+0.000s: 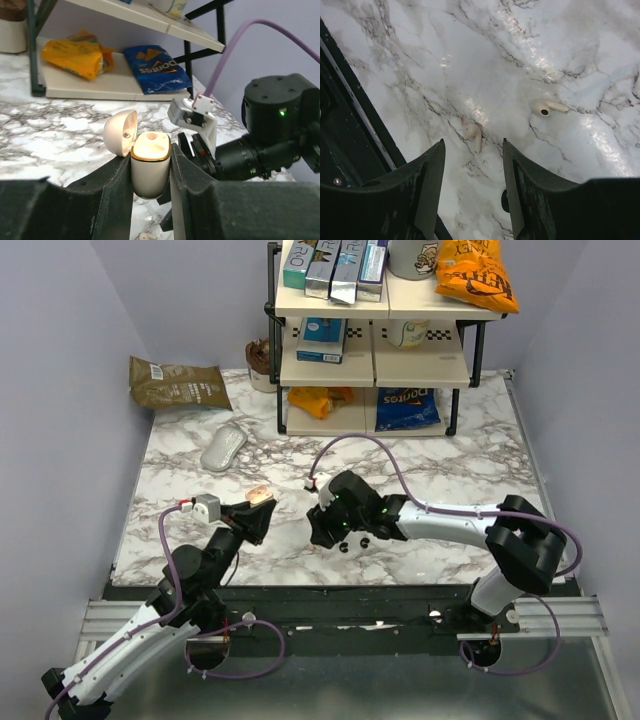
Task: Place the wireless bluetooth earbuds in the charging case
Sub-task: Pick up the earbud from the center of the board.
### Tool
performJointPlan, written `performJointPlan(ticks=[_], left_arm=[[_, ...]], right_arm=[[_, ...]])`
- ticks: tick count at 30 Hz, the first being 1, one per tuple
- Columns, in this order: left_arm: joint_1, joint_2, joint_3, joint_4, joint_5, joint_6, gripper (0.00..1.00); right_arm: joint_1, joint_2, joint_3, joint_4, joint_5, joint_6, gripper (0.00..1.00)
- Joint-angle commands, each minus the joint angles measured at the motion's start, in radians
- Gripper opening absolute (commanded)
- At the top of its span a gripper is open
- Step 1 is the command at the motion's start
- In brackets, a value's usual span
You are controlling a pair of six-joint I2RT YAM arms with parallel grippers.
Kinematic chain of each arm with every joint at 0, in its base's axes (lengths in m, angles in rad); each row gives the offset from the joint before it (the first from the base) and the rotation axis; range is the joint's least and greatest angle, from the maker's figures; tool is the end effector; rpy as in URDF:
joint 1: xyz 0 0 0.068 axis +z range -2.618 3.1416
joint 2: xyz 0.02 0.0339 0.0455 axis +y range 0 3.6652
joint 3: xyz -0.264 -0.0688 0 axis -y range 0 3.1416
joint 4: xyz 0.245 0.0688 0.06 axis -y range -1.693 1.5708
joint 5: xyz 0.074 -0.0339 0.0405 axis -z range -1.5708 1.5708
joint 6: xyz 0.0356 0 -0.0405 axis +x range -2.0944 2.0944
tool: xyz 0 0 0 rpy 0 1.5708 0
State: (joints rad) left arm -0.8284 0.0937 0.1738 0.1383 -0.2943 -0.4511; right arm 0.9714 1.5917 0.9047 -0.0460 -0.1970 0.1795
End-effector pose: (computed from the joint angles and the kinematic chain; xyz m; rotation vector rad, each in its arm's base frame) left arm 0.0766 -0.0682 0.2410 0.0085 1.4168 -0.8709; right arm 0.1826 0.2797 0.1956 -1.0335 2.1957 0.7885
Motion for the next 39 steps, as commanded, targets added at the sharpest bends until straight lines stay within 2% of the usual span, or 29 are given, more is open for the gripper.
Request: performJointPlan(ticks=[1, 31, 39], left_arm=[[-0.006, -0.023, 0.035, -0.106, -0.120, -0.024, 0.00], [-0.008, -0.037, 0.043, -0.137, -0.164, -0.024, 0.00], [-0.008, -0.041, 0.043, -0.137, -0.167, -0.026, 0.00]], right_arm=[[0.036, 0.063, 0.017, 0.011, -0.005, -0.054, 0.56], [0.104, 0.218, 0.102, -0.028, 0.099, -0.066, 0.48], [0.110, 0.226, 0.097, -0.032, 0.126, -0.064, 0.38]])
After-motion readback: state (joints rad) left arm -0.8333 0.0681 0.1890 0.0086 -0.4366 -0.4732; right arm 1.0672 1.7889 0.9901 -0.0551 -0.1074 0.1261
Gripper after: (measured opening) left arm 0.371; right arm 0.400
